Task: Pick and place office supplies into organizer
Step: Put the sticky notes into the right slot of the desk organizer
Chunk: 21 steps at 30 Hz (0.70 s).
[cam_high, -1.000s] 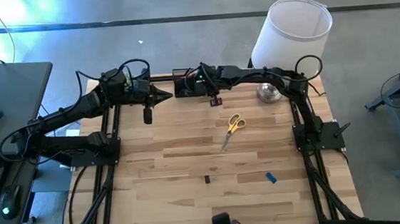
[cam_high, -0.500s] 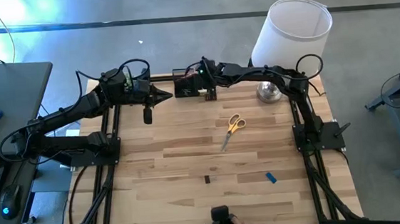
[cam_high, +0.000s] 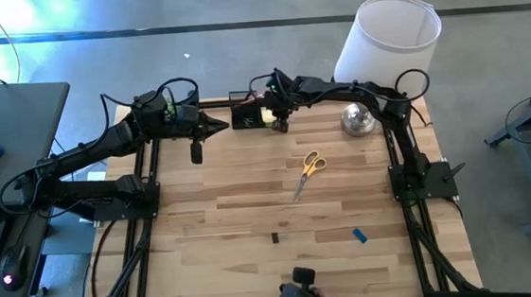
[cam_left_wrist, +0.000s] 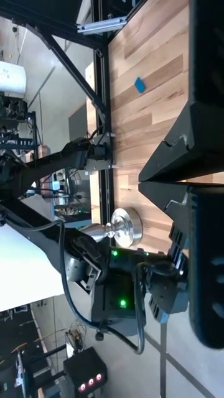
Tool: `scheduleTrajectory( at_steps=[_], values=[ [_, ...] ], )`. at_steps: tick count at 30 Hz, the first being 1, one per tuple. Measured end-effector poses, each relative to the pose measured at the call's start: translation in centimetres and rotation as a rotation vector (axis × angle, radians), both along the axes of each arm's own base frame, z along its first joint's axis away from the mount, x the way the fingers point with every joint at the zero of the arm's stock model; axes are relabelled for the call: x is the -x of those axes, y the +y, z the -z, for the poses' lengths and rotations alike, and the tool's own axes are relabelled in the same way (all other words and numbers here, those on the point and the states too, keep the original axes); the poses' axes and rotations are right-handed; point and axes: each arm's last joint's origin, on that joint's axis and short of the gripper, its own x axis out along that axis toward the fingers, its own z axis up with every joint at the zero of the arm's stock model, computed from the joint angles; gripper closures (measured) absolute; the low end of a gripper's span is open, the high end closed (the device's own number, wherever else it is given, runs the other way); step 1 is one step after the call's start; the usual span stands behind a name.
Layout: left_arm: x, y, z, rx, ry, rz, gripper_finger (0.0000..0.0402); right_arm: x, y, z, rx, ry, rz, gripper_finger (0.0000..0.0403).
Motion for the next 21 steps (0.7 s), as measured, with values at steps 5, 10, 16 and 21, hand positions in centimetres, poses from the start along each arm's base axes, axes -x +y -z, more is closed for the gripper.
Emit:
scheduleTrajectory(
  at_steps=[5,10,16,21],
  values=[
    [0.0,0.0,0.0,-0.001,-0.002,0.000,0.0401,-0.1,-0.1,0.1,-0.038,-0.032,0.062,0.0402],
    [0.0,0.0,0.0,-0.002,-0.003,0.000,0.0401,-0.2,0.0,0.9,-0.125,-0.044,0.138,0.0402],
    [0.0,0.0,0.0,-0.002,-0.003,-0.001,0.0401,-0.5,0.2,2.9,-0.181,-0.007,0.186,0.0401],
    [0.0,0.0,0.0,-0.003,-0.001,-0.001,0.0401,-0.2,0.4,2.9,-0.192,0.031,0.204,0.0401]
  ],
)
